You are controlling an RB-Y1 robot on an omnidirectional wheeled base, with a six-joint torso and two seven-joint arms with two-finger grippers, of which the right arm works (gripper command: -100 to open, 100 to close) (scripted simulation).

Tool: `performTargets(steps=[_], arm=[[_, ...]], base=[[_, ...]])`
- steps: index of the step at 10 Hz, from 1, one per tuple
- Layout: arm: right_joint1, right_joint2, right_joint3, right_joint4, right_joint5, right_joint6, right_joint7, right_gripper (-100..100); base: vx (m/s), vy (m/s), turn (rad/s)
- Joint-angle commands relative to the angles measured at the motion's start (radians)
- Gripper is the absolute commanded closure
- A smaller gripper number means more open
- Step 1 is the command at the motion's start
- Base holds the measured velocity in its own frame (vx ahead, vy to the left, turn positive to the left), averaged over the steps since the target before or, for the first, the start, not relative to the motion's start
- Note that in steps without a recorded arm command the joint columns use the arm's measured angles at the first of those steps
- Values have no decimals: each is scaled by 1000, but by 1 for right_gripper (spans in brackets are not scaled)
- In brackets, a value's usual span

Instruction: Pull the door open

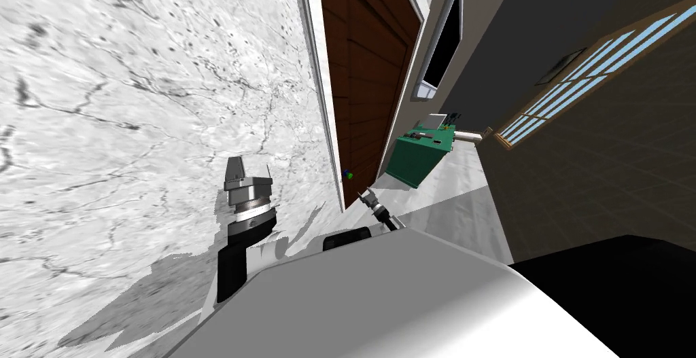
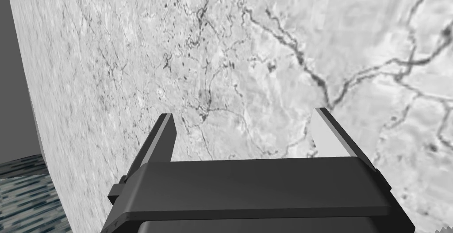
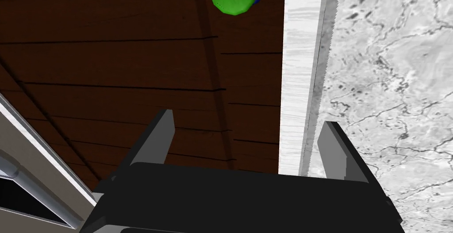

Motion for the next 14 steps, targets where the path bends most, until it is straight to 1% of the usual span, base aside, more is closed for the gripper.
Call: performTargets(steps=[1, 2, 3, 6, 7, 8, 9, 10, 11, 12, 14], arm=[[-5, 2, 5, 24, 19, -8, 30, -100], [-13, 4, 7, 51, 33, -17, 54, -100], [-16, 5, 8, 59, 38, -20, 62, -100], [-33, 10, 12, 115, 67, -39, 111, -100], [-34, 10, 13, 121, 70, -41, 116, -100], [-39, 12, 14, 137, 79, -46, 130, -100], [-36, 10, 14, 123, 74, -40, 118, -100], [-60, -4, -8, 166, 65, -56, 121, -100], [-70, -10, -17, 183, 61, -62, 121, -100], [-93, -23, -38, 222, 51, -76, 121, -100], [-147, -55, -88, 317, 27, -110, 122, -100]], base=[[116, -75, 116], [119, -104, 132], [101, -104, 80], [97, -100, 98], [86, -84, 63], [56, -73, 60], [26, -36, 17], [-70, 53, 151], [-117, 128, 121], [-104, 186, 151], [-58, 202, 210]])
